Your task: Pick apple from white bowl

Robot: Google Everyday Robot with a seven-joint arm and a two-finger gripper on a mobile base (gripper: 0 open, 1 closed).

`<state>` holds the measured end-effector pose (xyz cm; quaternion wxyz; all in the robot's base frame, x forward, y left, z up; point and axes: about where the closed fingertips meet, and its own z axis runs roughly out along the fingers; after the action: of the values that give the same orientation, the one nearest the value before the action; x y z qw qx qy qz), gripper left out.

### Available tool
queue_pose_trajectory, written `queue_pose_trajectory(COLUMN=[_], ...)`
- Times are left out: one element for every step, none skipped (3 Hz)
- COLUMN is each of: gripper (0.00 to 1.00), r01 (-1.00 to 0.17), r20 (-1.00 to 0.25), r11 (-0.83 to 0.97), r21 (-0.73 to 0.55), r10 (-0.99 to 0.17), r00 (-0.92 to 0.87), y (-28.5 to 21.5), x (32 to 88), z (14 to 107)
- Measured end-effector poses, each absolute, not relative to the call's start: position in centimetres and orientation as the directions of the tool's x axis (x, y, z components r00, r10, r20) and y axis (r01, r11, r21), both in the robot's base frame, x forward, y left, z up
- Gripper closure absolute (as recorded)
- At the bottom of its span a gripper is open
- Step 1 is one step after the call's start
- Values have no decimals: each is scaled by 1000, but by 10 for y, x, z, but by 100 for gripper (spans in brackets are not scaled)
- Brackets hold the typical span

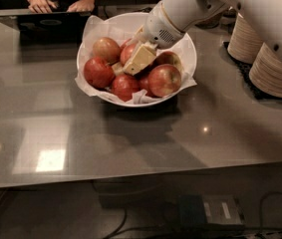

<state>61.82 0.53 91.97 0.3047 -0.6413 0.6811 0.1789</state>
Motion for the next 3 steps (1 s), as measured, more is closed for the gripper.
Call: queue_pose_trajectory(gripper=[100, 100, 100], r01=[-985, -986, -979], r20=[-703, -790, -851], r11=[75, 3, -37], r21=[-155, -169, -199], r10=[-709, -598, -489], r00=[57, 134, 191], y=[3, -5, -23], x=[617, 610, 600], z=[931, 960, 993])
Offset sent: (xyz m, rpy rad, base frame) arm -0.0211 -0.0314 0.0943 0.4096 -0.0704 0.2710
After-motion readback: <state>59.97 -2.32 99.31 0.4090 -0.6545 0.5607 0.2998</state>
